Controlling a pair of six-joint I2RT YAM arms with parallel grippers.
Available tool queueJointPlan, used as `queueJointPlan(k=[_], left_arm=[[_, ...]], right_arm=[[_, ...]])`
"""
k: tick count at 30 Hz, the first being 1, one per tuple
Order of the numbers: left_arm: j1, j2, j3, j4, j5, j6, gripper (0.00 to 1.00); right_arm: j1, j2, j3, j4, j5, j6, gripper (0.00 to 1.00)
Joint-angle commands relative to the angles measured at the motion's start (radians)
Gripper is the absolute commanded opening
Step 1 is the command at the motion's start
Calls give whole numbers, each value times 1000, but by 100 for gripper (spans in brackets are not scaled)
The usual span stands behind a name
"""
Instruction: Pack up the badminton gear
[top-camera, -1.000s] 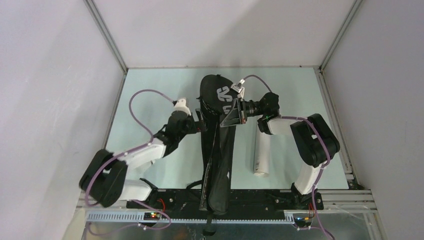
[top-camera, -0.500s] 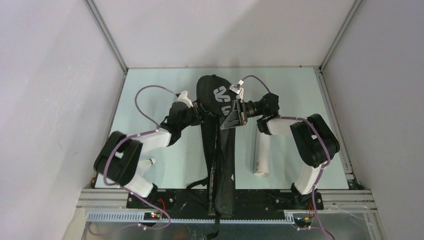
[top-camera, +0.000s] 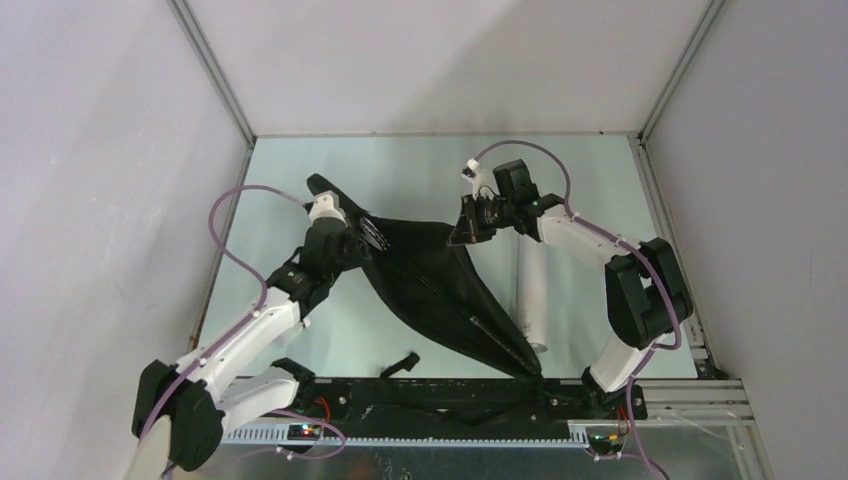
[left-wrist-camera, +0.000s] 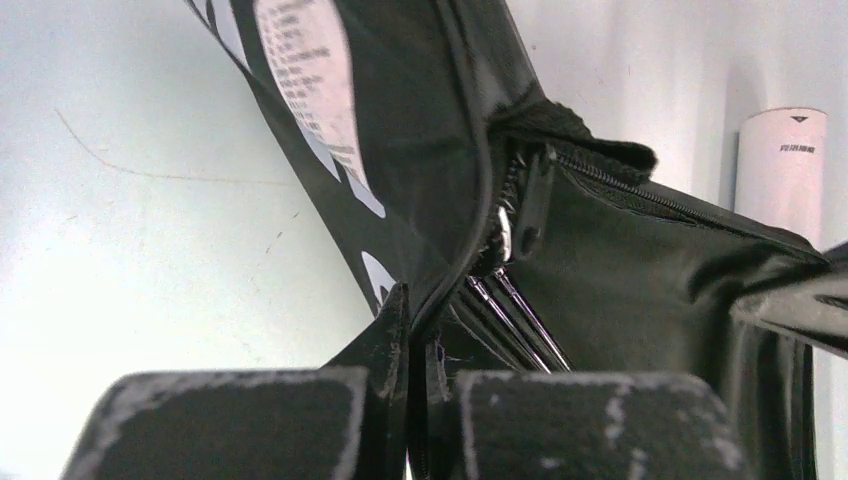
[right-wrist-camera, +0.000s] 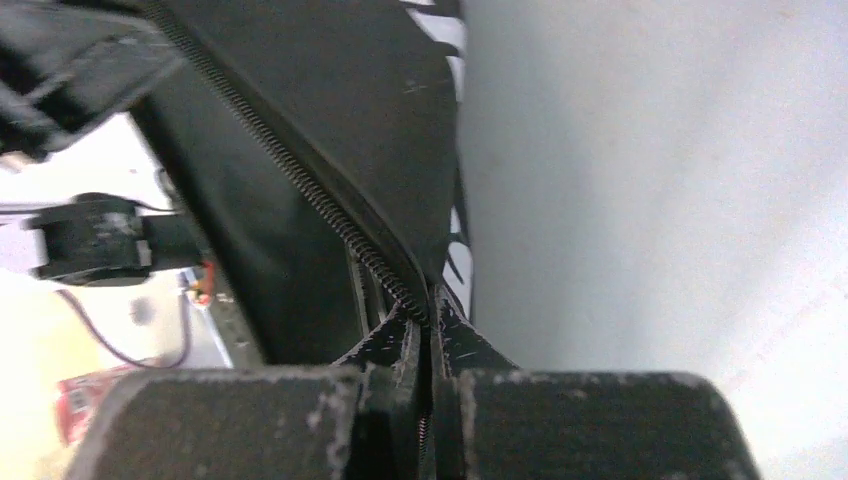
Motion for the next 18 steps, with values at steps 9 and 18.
queueJointPlan(k=[9,18], left_arm=[[5,-135,-18,-166,-63,-103,0],[5,-159,-43,-213,-94,-169,0]], right_arm=[[80,-23,139,-247,523,-311,67],[154,-133,-10,-215,281,-584,99]])
